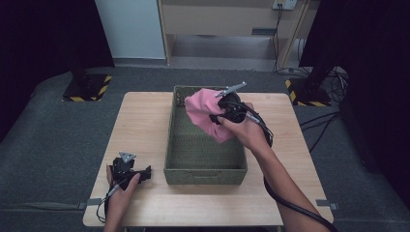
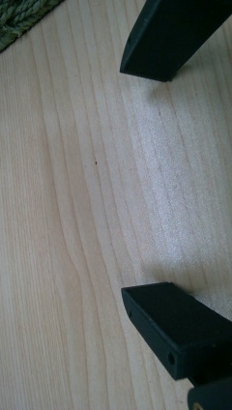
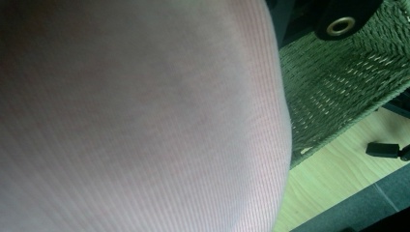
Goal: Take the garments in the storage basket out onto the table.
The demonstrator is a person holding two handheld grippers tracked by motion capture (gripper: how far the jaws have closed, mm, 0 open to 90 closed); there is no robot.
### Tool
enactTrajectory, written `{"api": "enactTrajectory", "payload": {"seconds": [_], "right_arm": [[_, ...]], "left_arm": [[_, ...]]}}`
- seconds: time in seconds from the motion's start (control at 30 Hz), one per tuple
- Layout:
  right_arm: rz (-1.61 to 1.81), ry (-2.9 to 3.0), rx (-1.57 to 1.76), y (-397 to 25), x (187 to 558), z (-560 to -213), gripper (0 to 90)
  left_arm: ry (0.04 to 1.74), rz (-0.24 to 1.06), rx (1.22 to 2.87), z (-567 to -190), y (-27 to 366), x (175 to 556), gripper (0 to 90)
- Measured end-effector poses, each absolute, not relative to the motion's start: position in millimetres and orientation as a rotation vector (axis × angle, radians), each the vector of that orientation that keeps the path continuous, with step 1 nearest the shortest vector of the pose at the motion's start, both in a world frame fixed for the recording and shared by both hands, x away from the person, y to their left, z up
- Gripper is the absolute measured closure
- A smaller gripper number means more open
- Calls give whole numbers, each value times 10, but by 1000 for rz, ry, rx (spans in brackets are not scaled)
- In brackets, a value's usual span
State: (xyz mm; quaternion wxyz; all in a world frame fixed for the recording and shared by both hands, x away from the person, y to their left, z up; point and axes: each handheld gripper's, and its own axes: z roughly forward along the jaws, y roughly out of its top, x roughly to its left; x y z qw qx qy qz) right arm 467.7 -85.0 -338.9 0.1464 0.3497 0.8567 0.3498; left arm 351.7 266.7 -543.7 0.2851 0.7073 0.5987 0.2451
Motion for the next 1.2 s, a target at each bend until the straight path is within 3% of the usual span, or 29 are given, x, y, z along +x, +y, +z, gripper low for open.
{"api": "enactTrajectory", "payload": {"seconds": [1.2], "right_arm": [[1064, 2392, 1059, -1298, 4625, -3208, 628]], "left_arm": [[1601, 655, 1891, -5437, 2667, 3518, 0]]}}
